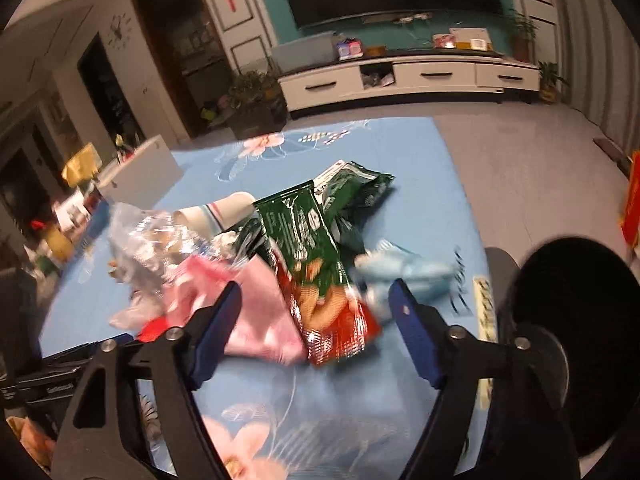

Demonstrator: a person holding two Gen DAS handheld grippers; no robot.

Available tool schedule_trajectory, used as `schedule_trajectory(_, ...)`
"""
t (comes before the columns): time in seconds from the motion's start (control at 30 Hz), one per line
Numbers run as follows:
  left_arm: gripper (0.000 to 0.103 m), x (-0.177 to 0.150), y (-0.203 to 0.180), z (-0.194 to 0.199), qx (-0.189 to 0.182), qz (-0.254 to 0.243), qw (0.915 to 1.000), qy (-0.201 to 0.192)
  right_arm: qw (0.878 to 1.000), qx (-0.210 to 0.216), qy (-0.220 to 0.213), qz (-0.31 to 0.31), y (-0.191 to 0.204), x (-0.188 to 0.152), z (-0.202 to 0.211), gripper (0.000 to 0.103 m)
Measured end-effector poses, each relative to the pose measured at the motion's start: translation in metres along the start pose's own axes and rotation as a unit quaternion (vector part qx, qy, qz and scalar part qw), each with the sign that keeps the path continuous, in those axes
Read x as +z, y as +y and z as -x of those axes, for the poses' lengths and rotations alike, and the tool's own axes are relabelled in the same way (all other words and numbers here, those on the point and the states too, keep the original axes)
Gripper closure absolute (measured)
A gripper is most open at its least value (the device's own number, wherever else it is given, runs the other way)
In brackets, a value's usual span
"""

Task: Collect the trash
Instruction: 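Grasp the red wrapper with the left tool while the right tool grasps the green snack bag, then carry both items over the black bin and open both tools to drop them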

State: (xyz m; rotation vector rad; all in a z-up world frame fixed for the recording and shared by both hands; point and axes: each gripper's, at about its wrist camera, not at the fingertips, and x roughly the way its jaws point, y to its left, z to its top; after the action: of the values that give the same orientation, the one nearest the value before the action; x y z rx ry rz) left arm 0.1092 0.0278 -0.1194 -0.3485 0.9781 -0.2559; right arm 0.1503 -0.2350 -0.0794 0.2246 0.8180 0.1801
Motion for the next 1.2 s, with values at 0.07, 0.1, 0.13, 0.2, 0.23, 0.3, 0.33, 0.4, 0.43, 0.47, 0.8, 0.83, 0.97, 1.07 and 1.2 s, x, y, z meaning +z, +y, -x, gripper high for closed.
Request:
schedule_trajectory(0.07, 0.029, 0.003, 0.002, -0.008, -0.007, 0.009, 0.9999, 0.011, 1.000, 0.002, 0.016, 0.013, 0.001, 0.005, -0.017, 0.036)
schedule_trajectory(0.1, 0.033, 0.003, 0.003, -0.012, -0.007, 0.011, 0.9998, 0.016, 1.000, 0.002, 0.025, 0.018, 0.001, 0.006, -0.025, 0.037)
schedule_trajectory(0.13, 0.038, 0.005, 0.004, -0.018, -0.005, 0.012, 0.9997, 0.021, 0.999, 0.001, 0.029, 0.021, 0.003, 0.007, -0.029, 0.043)
schedule_trajectory(0.2, 0.043, 0.005, 0.006, -0.023, -0.005, 0.016, 0.9996, 0.025, 0.999, 0.006, 0.040, 0.025, 0.004, 0.006, -0.036, 0.055)
schedule_trajectory(0.23, 0.046, 0.005, 0.007, -0.024, -0.005, 0.014, 0.9996, 0.023, 0.999, 0.004, 0.043, 0.031, 0.005, 0.005, -0.037, 0.062)
schedule_trajectory(0.3, 0.062, 0.006, 0.008, -0.027, -0.005, 0.013, 0.9995, 0.028, 0.998, 0.005, 0.044, 0.036, 0.007, 0.003, -0.036, 0.080)
schedule_trajectory(0.33, 0.064, 0.003, 0.008, -0.027, -0.002, 0.013, 0.9995, 0.027, 0.998, 0.003, 0.045, 0.035, 0.006, 0.002, -0.035, 0.087)
schedule_trajectory(0.4, 0.067, 0.001, 0.008, -0.025, -0.005, 0.013, 0.9996, 0.026, 0.998, 0.005, 0.046, 0.032, 0.005, 0.000, -0.033, 0.094)
schedule_trajectory(0.43, 0.071, 0.000, 0.009, -0.024, -0.007, 0.014, 0.9995, 0.026, 0.999, 0.006, 0.044, 0.032, 0.006, -0.001, -0.030, 0.097)
schedule_trajectory(0.47, 0.086, 0.000, 0.009, -0.022, -0.011, 0.015, 0.9995, 0.026, 0.999, 0.005, 0.041, 0.033, 0.006, -0.001, -0.028, 0.098)
schedule_trajectory(0.8, 0.093, -0.012, -0.003, 0.026, -0.017, -0.017, 0.9997, 0.002, 0.999, 0.025, -0.021, 0.019, 0.011, -0.007, 0.040, 0.100)
schedule_trajectory(0.83, 0.093, -0.014, -0.005, 0.035, -0.020, -0.021, 0.9996, -0.005, 0.999, 0.026, -0.028, 0.015, 0.012, -0.007, 0.046, 0.100)
schedule_trajectory(0.97, 0.093, -0.022, -0.013, 0.067, -0.031, -0.042, 0.9981, -0.031, 0.998, 0.040, -0.048, -0.003, 0.014, -0.013, 0.071, 0.100)
schedule_trajectory(1.07, 0.093, -0.025, -0.024, 0.090, -0.037, -0.064, 0.9958, -0.054, 0.997, 0.047, -0.058, -0.015, 0.015, -0.018, 0.087, 0.100)
schedule_trajectory(1.2, 0.093, -0.023, -0.047, 0.104, -0.050, -0.095, 0.9915, -0.073, 0.995, 0.040, -0.082, -0.028, 0.007, -0.025, 0.113, 0.100)
